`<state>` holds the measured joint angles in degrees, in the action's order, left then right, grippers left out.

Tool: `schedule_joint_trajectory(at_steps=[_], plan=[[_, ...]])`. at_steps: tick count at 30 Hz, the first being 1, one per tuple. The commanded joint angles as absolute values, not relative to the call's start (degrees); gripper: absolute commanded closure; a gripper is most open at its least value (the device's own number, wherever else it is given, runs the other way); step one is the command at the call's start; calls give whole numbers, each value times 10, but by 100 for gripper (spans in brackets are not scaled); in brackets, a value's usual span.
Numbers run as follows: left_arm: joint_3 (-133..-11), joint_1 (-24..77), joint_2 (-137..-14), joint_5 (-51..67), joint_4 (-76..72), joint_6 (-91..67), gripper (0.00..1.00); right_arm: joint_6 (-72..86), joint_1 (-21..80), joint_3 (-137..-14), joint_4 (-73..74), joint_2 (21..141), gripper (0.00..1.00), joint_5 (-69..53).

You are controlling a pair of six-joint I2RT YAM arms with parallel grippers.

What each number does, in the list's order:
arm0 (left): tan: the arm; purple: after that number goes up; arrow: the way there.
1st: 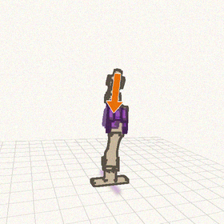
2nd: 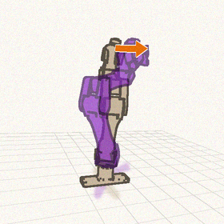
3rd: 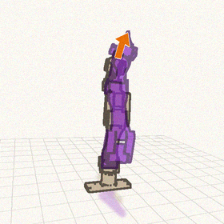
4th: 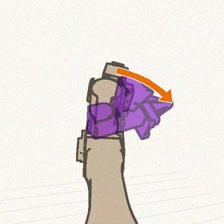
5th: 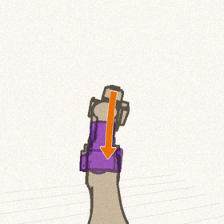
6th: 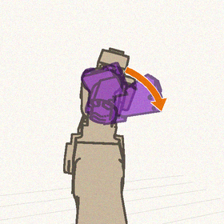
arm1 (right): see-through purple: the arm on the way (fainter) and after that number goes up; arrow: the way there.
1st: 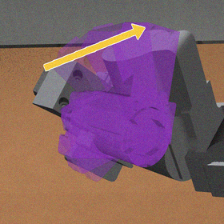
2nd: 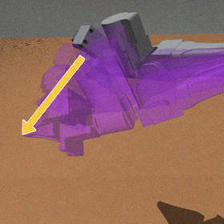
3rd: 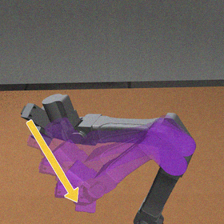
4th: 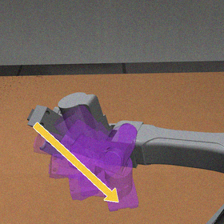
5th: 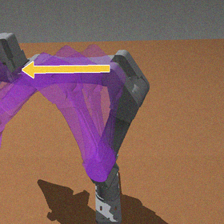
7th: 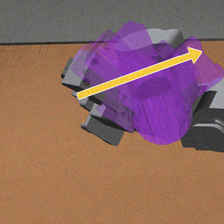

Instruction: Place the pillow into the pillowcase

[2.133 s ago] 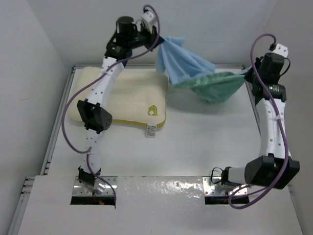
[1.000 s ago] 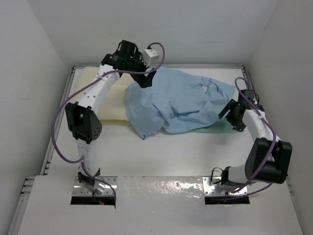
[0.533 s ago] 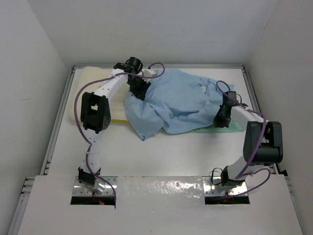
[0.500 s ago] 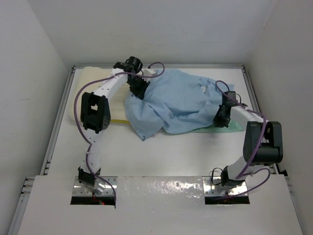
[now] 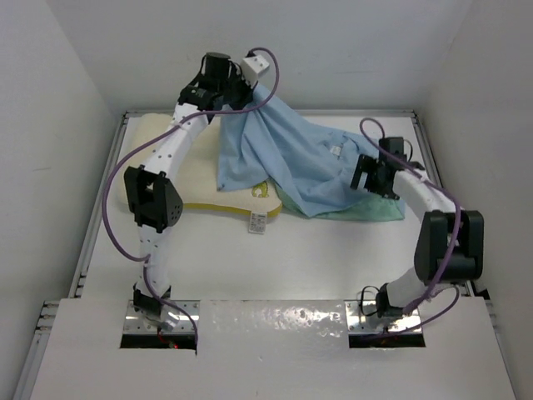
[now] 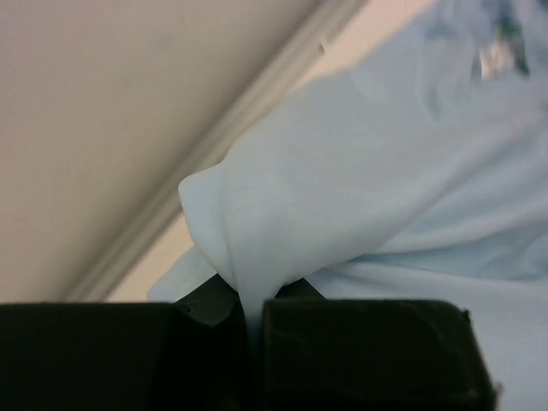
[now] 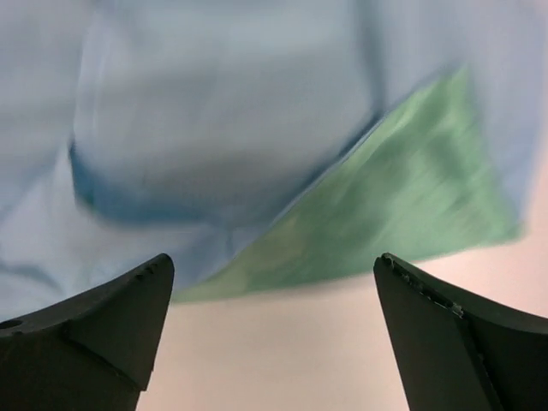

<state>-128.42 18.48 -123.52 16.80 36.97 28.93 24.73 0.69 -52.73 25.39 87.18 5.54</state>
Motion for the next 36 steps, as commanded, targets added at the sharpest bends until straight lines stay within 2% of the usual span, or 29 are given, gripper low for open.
schedule_joint_trajectory(at_steps=[1, 3, 5, 7, 9, 10, 11, 14, 17, 18, 19, 20, 21, 22, 23, 24, 25, 26, 27, 28, 29, 30, 31, 32, 33, 34, 35, 36], plan=[[-1334, 194, -1221, 174, 251, 293, 100, 210, -30, -625, 234, 957, 1, 66], [-1311, 200, -1216, 178, 230, 297, 100, 193, -32, -673, 257, 1017, 1, 76], [-1297, 203, -1211, 185, 213, 295, 100, 190, -32, -724, 292, 1100, 7, 65], [-1296, 204, -1215, 189, 200, 280, 100, 199, -31, -727, 282, 1148, 30, 36], [-1296, 204, -1225, 181, 168, 266, 100, 228, -30, -717, 276, 1159, 59, 29], [-1298, 204, -1230, 175, 153, 248, 100, 238, -28, -695, 264, 1151, 91, 16], [-1303, 204, -1236, 159, 123, 238, 100, 256, -26, -673, 254, 1137, 100, 11], [-1340, 204, -1275, 132, 67, 193, 100, 256, 15, -577, 220, 1044, 100, 8], [-1391, 206, -1329, 131, 11, 118, 100, 244, 110, -494, 204, 934, 100, 20], [-1401, 207, -1354, 141, -17, 78, 100, 241, 173, -469, 193, 911, 100, 12], [-1409, 216, -1374, 169, -49, 63, 100, 225, 242, -462, 187, 872, 100, -8], [-1409, 224, -1375, 187, -62, 55, 100, 212, 243, -460, 182, 855, 100, -18], [-1410, 235, -1388, 205, -66, 58, 100, 202, 305, -463, 180, 840, 100, -20], [-1410, 247, -1393, 222, -68, 67, 100, 193, 327, -468, 178, 825, 100, -22], [-1408, 274, -1397, 259, -59, 78, 100, 198, 339, -475, 178, 811, 96, -22], [-1395, 286, -1397, 277, -56, 96, 100, 213, 339, -487, 183, 785, 70, -24], [-1384, 298, -1394, 295, -54, 102, 98, 214, 337, -492, 187, 772, 49, -7], [-1376, 313, -1386, 328, -54, 104, 86, 214, 333, -497, 190, 759, 27, 16], [-1370, 316, -1383, 339, -56, 84, 66, 211, 316, -504, 197, 734, 11, 51], [-1369, 317, -1382, 354, -59, 70, 48, 211, 302, -505, 200, 723, 6, 59], [-1382, 315, -1382, 380, -49, 57, 18, 214, 260, -505, 201, 713, 3, 60], [-1391, 313, -1379, 388, -37, 50, 6, 214, 236, -498, 199, 703, 5, 41], [-1400, 306, -1374, 392, -23, 52, 0, 210, 213, -496, 196, 688, 11, 34], [-1400, 303, -1355, 388, 6, 57, 0, 204, 177, -494, 195, 687, 26, 34], [-1398, 300, -1345, 375, 36, 74, 0, 199, 162, -497, 194, 699, 82, 52], [-1386, 297, -1333, 366, 59, 88, 10, 188, 148, -504, 196, 714, 100, 58], [-1379, 292, -1309, 351, 108, 106, 28, 184, 115, -514, 198, 733, 100, 56], [-1370, 290, -1298, 339, 136, 148, 58, 181, 98, -542, 201, 757, 100, 48]])
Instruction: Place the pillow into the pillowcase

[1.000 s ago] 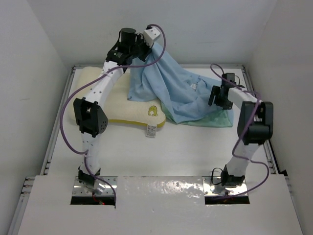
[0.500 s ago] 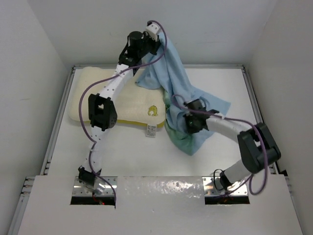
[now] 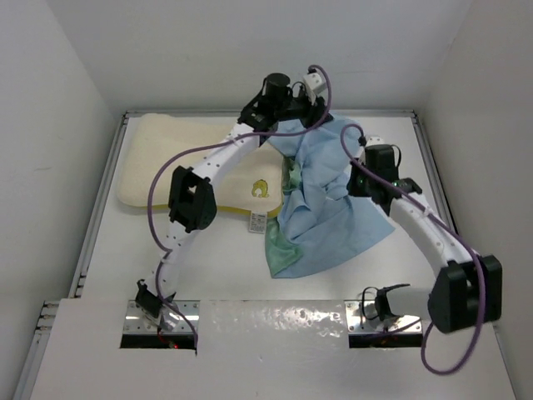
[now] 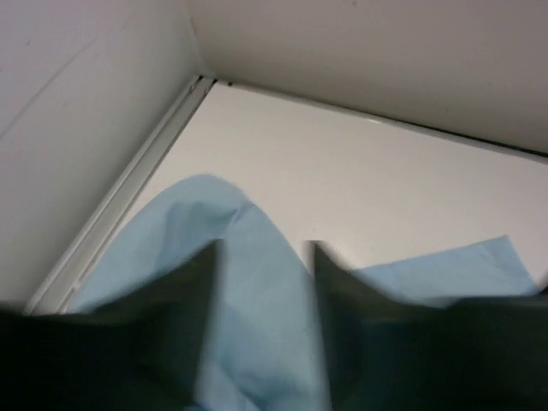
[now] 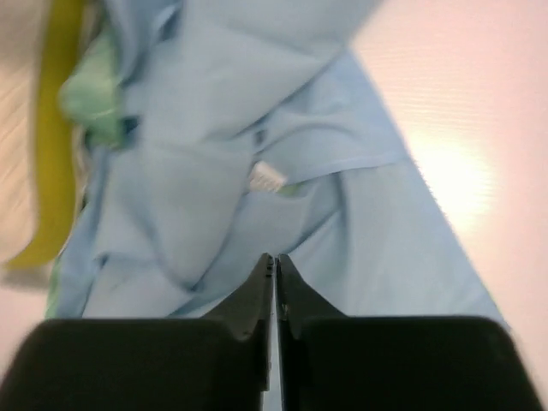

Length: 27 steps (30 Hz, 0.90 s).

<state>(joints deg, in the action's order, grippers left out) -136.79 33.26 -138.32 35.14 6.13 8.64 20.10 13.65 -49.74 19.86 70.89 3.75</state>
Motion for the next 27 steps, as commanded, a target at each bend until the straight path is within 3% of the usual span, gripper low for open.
schedule_joint_trajectory(at_steps=[1, 3, 4, 5, 6, 7, 9, 10, 12, 14, 15, 16, 18, 22, 23, 27], plan=[[-1354, 291, -1288, 324, 169, 169, 99, 182, 84, -560, 213, 815, 79, 30], [-1327, 291, -1261, 297, 250, 212, 100, 185, 55, -613, 221, 872, 58, 22], [-1302, 292, -1249, 293, 303, 223, 98, 188, 50, -627, 221, 921, 31, 33], [-1289, 292, -1245, 294, 328, 230, 87, 192, 43, -641, 219, 946, 25, 46], [-1268, 292, -1243, 299, 352, 240, 69, 195, 40, -669, 216, 968, 23, 54], [-1255, 292, -1242, 309, 397, 246, 60, 195, 37, -684, 216, 994, 23, 58], [-1218, 297, -1237, 343, 433, 278, 45, 194, 33, -743, 241, 1069, 23, 62], [-1208, 305, -1238, 358, 465, 293, 42, 196, 33, -760, 248, 1093, 23, 65], [-1186, 326, -1245, 360, 505, 334, 35, 202, 33, -801, 263, 1154, 25, 77], [-1165, 339, -1252, 345, 512, 348, 32, 209, 33, -830, 279, 1195, 37, 84], [-1158, 345, -1255, 332, 501, 344, 30, 216, 33, -835, 282, 1203, 47, 84], [-1155, 345, -1262, 331, 495, 331, 29, 221, 32, -832, 284, 1205, 72, 86], [-1151, 345, -1276, 330, 483, 328, 26, 246, 19, -813, 276, 1194, 97, 97], [-1150, 345, -1299, 338, 454, 308, 26, 338, -46, -722, 300, 1124, 100, 177], [-1150, 345, -1308, 325, 434, 297, 28, 392, -60, -702, 314, 1080, 100, 233], [-1168, 343, -1315, 295, 394, 245, 31, 453, -134, -533, 297, 929, 100, 269]])
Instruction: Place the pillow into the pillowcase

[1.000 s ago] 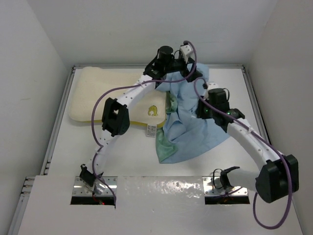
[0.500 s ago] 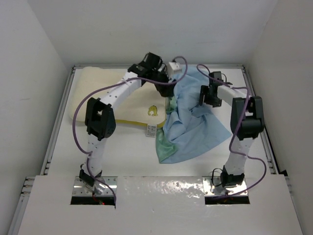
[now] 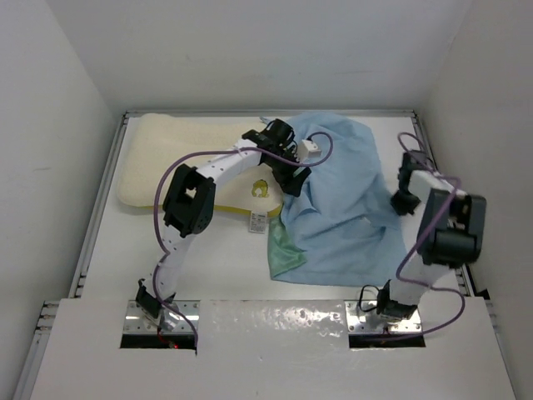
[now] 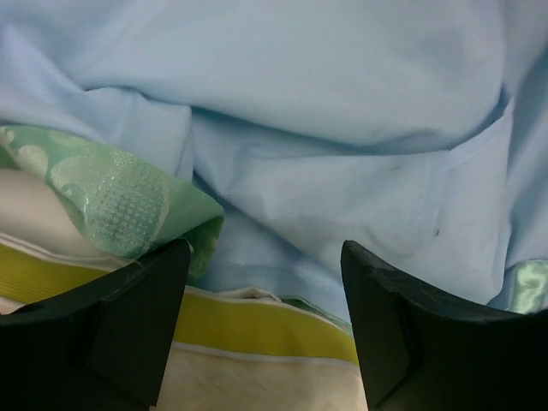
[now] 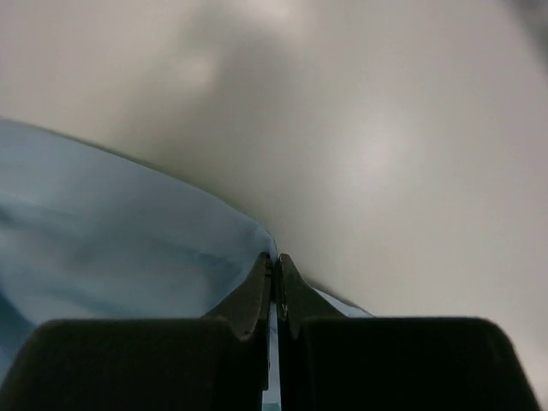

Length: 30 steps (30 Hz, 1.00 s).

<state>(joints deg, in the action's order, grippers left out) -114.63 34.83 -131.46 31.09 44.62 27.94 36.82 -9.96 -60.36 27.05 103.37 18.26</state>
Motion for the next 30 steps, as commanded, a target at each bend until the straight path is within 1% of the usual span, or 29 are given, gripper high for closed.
schedule_joint_trajectory(at_steps=[1, 2, 3, 4, 5, 6, 7, 8, 9, 10, 11, 12, 14, 15, 16, 17, 18, 19, 20, 22, 23, 26, 30], plan=[[-1183, 341, -1315, 294, 389, 243, 30, 450, -133, -513, 289, 899, 100, 284], [-1193, 339, -1318, 297, 390, 242, 30, 443, -127, -498, 287, 845, 100, 285], [-1204, 339, -1321, 295, 393, 243, 30, 431, -123, -475, 273, 822, 97, 273], [-1230, 337, -1324, 287, 400, 243, 29, 390, -103, -469, 266, 784, 68, 257], [-1244, 335, -1327, 285, 403, 241, 28, 364, -87, -470, 261, 770, 50, 257], [-1272, 326, -1329, 282, 407, 237, 26, 313, -67, -476, 263, 759, 37, 271], [-1284, 320, -1330, 280, 417, 228, 24, 283, -16, -494, 267, 744, 18, 317], [-1302, 312, -1328, 286, 420, 224, 20, 247, 10, -497, 253, 736, 13, 320], [-1306, 293, -1324, 290, 427, 222, 16, 163, 33, -500, 239, 730, 10, 306], [-1305, 281, -1310, 294, 428, 220, 12, 117, 63, -501, 228, 723, 10, 269], [-1293, 270, -1301, 293, 429, 221, 12, 78, 70, -508, 222, 721, 20, 131], [-1282, 245, -1279, 281, 432, 224, 12, 9, 86, -516, 234, 723, 38, 57], [-1247, 202, -1259, 261, 441, 243, 12, -52, 109, -536, 255, 743, 74, -51], [-1236, 189, -1241, 250, 466, 254, 12, -66, 122, -541, 260, 753, 73, -65], [-1225, 176, -1231, 220, 481, 281, 12, -79, 148, -551, 264, 762, 66, -74], [-1196, 164, -1222, 199, 495, 293, 8, -89, 164, -557, 272, 772, 60, -75], [-1174, 139, -1210, 176, 512, 299, 7, -100, 178, -563, 276, 791, 52, -70], [-1154, 125, -1188, 135, 517, 304, 6, -102, 205, -569, 277, 801, 48, -67], [-1110, 110, -1176, 125, 519, 303, 0, -104, 220, -570, 273, 809, 45, -66], [-1073, 49, -1151, 125, 519, 295, 0, -112, 259, -565, 256, 831, 39, -72], [-1047, 11, -1145, 124, 519, 286, 0, -115, 271, -563, 242, 839, 38, -70], [-1000, -52, -1136, 108, 511, 280, 0, -114, 300, -577, 223, 882, 36, -70], [-925, -76, -1129, 85, 470, 296, 0, -117, 303, -596, 202, 937, 36, -39]])
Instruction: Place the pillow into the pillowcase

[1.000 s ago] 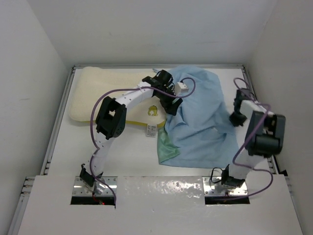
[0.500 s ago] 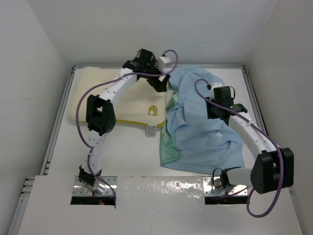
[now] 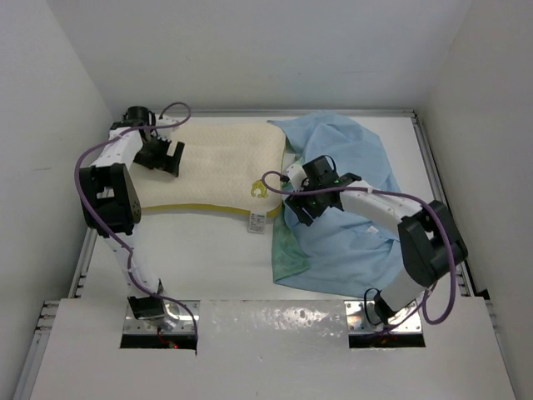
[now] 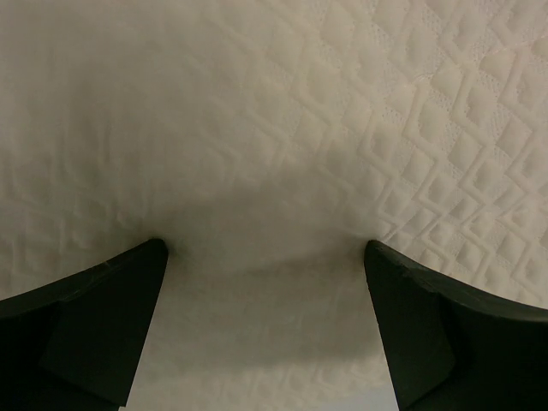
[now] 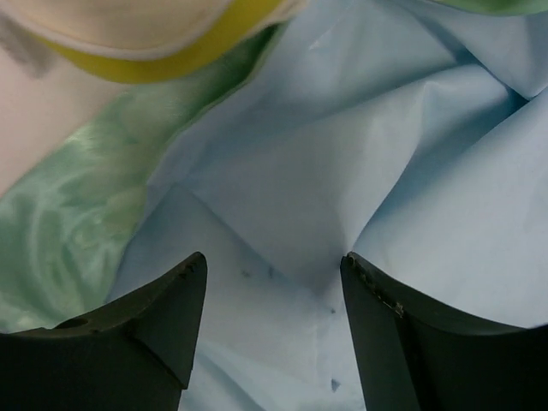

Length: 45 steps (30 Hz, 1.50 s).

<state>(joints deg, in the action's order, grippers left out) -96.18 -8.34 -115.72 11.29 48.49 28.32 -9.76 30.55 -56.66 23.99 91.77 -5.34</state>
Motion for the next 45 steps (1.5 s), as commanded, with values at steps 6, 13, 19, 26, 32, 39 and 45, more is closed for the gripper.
schedule_joint_trajectory(at_steps=[6, 13, 19, 26, 32, 39, 45], plan=[[-842, -76, -1171, 77, 416, 313, 0, -148, 301, -650, 184, 1036, 51, 114], [-828, -85, -1164, 138, 454, 388, 100, -59, 279, -763, 147, 1089, 100, 199], [-606, -84, -971, 155, 556, 691, 100, 196, 165, -903, 205, 1101, 100, 305], [-611, -67, -864, 113, 755, 779, 44, 218, 136, -965, 224, 1155, 100, 179], [-1014, -57, -1002, 341, 747, 632, 0, 207, 136, -979, 223, 1175, 100, 74], [-1214, 76, -1243, 340, 733, 625, 0, 202, 138, -1069, 257, 1227, 36, 31], [-1240, 106, -1348, 318, 678, 587, 0, 161, 134, -1017, 303, 1179, 29, 109]])
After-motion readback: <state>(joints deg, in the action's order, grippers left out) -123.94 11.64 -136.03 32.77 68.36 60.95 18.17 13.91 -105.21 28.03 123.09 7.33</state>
